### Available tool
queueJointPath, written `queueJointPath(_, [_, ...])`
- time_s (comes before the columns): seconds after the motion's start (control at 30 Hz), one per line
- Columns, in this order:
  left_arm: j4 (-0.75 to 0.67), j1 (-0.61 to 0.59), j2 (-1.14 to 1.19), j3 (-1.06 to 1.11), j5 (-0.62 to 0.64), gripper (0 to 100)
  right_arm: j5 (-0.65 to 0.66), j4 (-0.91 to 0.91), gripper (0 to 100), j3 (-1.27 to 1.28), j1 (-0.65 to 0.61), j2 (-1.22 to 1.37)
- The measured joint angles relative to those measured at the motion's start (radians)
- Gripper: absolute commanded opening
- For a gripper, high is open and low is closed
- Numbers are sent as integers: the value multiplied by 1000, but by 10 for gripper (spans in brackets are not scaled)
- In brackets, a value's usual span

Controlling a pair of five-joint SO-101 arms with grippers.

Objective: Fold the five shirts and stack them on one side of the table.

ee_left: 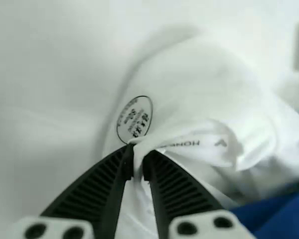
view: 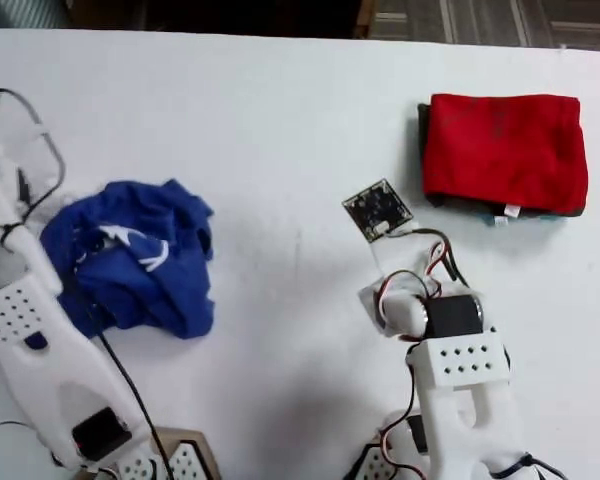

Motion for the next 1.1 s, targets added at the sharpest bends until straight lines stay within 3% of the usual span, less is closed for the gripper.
queueJointPath(0.2, [64, -143, 3, -167, 0, 28, 0, 0, 323, 0, 0, 0])
queueJointPath(0.47, [140, -381, 2, -657, 2, 28, 0, -46, 323, 0, 0, 0])
queueJointPath(0.67, [86, -502, -25, -692, 2, 27, -6, -63, 323, 0, -68, 0])
queueJointPath(0.9, [77, -525, -74, -697, -35, 28, -106, -118, 324, -20, -218, 26])
queueJointPath(1.1, [147, -502, -8, -709, -178, 63, -155, -58, 325, -308, -394, 368])
